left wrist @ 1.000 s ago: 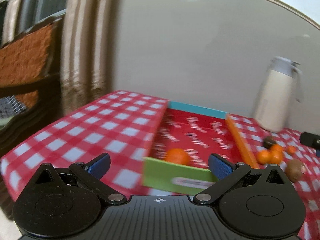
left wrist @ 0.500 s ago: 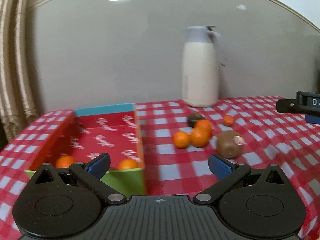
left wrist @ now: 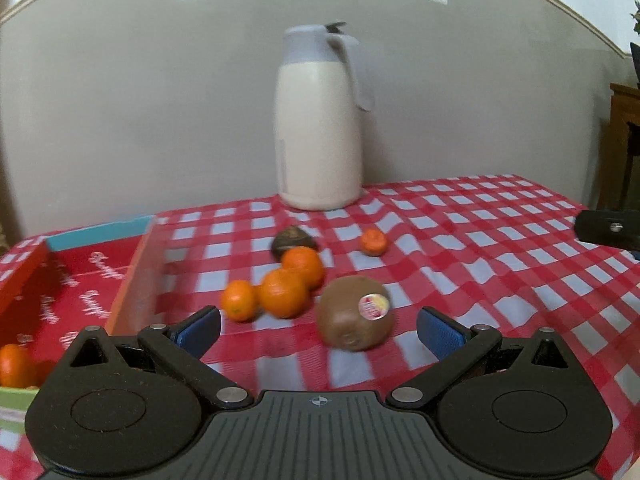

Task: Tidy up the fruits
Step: 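Move the left gripper to the brown kiwi and grasp it, then carry the kiwi into the box and open the left gripper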

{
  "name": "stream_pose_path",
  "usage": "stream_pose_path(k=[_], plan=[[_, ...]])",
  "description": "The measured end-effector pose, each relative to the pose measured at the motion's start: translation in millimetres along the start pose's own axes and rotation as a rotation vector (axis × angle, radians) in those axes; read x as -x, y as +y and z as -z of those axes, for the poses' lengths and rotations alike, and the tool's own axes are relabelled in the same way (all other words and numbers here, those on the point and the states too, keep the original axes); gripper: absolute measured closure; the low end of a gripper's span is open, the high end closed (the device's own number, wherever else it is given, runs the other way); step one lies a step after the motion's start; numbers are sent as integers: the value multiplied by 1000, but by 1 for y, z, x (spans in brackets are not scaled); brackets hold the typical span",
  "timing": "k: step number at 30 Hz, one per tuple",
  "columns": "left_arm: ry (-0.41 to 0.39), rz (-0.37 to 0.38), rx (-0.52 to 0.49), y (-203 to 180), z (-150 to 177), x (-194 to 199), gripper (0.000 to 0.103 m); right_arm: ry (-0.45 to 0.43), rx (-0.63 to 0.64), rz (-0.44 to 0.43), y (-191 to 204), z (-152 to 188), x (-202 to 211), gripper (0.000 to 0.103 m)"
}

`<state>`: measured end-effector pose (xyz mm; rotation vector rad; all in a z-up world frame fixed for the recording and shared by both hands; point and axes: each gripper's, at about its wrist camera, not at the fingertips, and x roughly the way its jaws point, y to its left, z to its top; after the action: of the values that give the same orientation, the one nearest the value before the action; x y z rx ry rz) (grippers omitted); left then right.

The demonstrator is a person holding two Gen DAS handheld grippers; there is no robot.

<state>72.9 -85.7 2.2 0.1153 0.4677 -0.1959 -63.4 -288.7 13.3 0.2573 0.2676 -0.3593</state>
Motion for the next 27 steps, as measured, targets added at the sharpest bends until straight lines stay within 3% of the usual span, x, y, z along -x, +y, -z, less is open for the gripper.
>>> stream_pose_path(k=[15,16,20,23,27], plan=[[90,-12,126,-13,-6,-53,1,5,-86,19,-40,-2,5,0],[89,-11,126,-14,-6,-53,3,9,-90,15,-40,-2,5,0],[131,21,130,-16,-5,-62,39,15,-89,2,-38,-2,3,0],[141,16,135,-17,-4,-63,46,16,-76,-4,-35,-2,3,0],[141,15,131,-17,-3,-63,47,15,-78,1,-34,-2,3,0]])
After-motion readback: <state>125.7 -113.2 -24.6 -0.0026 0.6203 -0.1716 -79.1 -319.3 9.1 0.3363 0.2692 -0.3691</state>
